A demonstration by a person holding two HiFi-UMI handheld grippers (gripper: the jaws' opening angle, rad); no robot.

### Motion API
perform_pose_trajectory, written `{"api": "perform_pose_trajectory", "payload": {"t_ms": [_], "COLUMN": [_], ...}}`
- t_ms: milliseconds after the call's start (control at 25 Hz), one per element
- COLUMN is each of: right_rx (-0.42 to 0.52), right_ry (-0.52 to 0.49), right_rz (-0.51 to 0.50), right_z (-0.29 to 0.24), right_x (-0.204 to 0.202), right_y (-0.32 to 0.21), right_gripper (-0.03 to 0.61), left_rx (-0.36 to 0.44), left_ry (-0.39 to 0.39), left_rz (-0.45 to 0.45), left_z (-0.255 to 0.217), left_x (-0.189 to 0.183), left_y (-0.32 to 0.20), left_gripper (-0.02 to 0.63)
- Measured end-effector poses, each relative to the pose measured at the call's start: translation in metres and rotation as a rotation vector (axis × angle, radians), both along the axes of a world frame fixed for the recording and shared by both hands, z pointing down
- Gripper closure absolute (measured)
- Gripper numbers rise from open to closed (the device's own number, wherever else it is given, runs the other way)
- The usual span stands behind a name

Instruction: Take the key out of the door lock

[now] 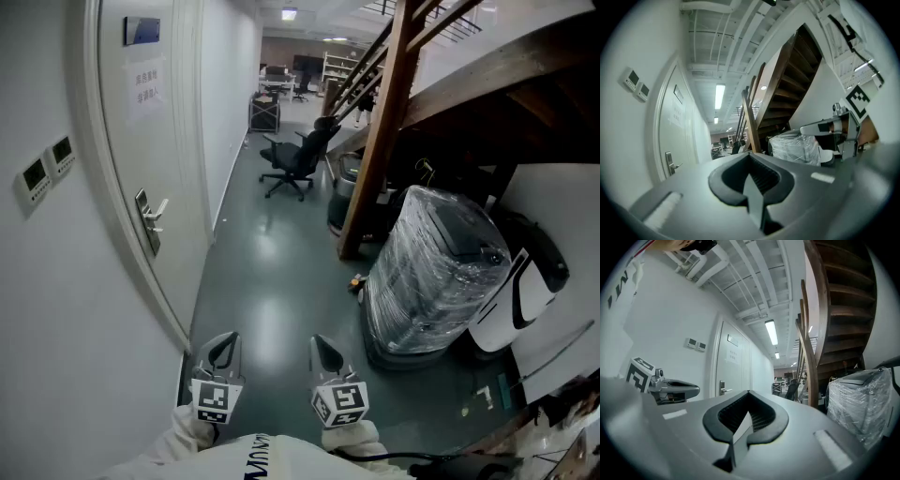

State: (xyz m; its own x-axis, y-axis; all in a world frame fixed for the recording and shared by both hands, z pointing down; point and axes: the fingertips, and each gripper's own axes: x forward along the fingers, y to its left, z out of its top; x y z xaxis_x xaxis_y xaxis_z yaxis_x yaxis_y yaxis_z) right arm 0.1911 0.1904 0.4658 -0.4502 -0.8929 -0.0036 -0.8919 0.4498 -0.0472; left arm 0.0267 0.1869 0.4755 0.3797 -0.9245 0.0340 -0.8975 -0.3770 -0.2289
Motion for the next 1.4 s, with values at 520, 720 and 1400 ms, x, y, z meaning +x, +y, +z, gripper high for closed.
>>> {"api": "perform_pose_trajectory", "payload": {"t_ms": [520,720,1400], "right_rx": [-0.019,-0.013,-0.068], "right_ry": [-0.009,-0.011,-0.050], "right_rz": [0.010,-0.003,0.010], "right_z": [0.010,0.011,0.032], "right_x": [0.020,0.028,0.066], "right_y": [0.008,0.009,0.004], "right_gripper": [0.580,0.578,0.578], "left_rx": [-0.028,-0.039,-0.059], "left_ry": [0.009,0.001,-0.021], "left_rz": [0.014,0.010,0.003], "left_z": [0.009,0.014,0.024], "left_x": [0.021,0.031,0.061], "left_y": [0.003,0.002,-0.002], "left_gripper": [0.614,0.614,0.614]}}
